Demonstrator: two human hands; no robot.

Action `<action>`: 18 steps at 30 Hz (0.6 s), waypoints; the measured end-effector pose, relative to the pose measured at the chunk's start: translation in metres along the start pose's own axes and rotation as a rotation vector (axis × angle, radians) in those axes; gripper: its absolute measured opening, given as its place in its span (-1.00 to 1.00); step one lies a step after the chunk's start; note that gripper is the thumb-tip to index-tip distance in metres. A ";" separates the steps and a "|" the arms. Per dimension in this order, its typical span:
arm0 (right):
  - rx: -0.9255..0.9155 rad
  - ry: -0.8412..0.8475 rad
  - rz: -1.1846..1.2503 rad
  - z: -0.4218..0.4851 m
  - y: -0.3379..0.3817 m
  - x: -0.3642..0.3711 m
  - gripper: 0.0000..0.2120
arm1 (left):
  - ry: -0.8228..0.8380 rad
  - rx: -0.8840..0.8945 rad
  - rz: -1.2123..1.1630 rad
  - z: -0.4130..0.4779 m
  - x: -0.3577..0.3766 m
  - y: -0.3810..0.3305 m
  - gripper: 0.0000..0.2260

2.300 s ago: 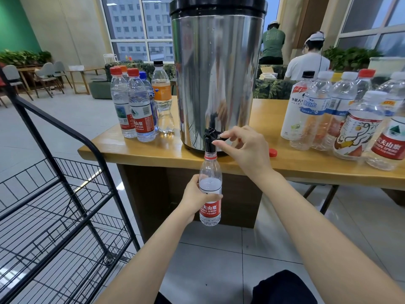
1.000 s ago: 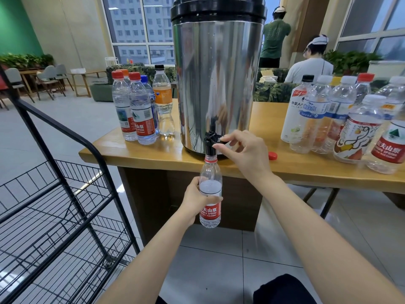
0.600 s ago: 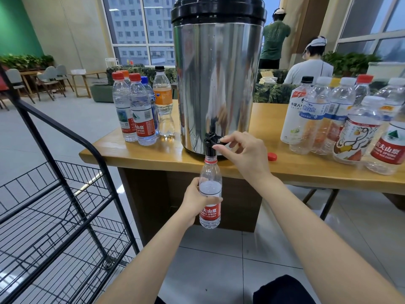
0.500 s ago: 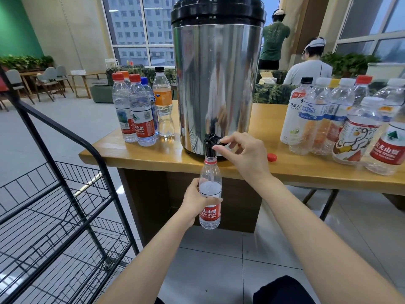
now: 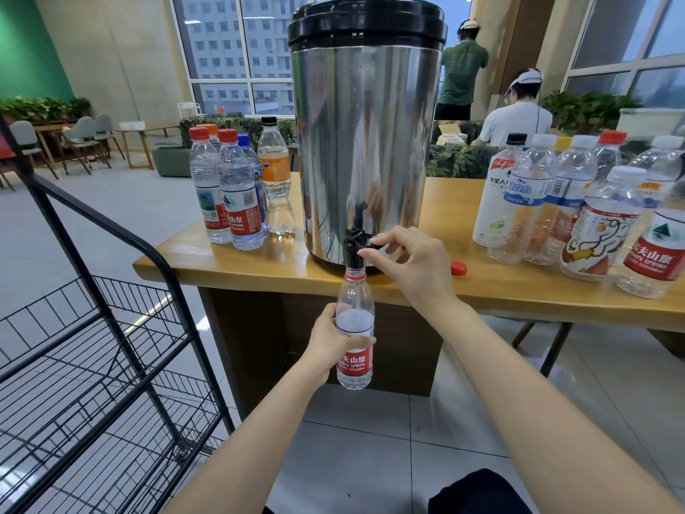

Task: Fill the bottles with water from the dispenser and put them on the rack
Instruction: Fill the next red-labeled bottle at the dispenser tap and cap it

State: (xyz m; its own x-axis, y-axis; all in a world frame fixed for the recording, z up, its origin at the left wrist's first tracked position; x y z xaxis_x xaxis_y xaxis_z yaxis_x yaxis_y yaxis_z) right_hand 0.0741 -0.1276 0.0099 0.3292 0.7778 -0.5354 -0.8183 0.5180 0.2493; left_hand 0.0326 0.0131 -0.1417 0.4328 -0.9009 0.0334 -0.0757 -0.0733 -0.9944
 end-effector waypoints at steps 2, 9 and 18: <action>-0.002 -0.001 0.002 0.000 0.000 -0.001 -0.67 | 0.002 -0.001 -0.002 0.000 0.000 0.000 -0.40; 0.005 -0.005 -0.003 -0.001 0.001 0.000 -0.67 | 0.005 -0.003 -0.002 -0.001 -0.001 0.000 -0.40; 0.012 0.003 0.005 0.000 0.001 -0.001 -0.63 | -0.001 -0.007 0.001 -0.001 -0.001 -0.001 -0.40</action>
State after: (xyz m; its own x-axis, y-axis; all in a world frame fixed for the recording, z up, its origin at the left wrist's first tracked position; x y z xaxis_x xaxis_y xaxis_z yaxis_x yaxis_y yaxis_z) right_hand 0.0729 -0.1281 0.0104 0.3236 0.7796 -0.5362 -0.8145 0.5179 0.2616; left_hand 0.0316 0.0139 -0.1412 0.4333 -0.9007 0.0322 -0.0828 -0.0753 -0.9937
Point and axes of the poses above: each hand's wrist, its own z-axis towards the middle knuckle, its own x-axis out of the palm, y = z × x, the point moved 5 cm from there along z, towards the middle knuckle, and after that the axes turned 15 degrees about -z, right-handed, at the moved point
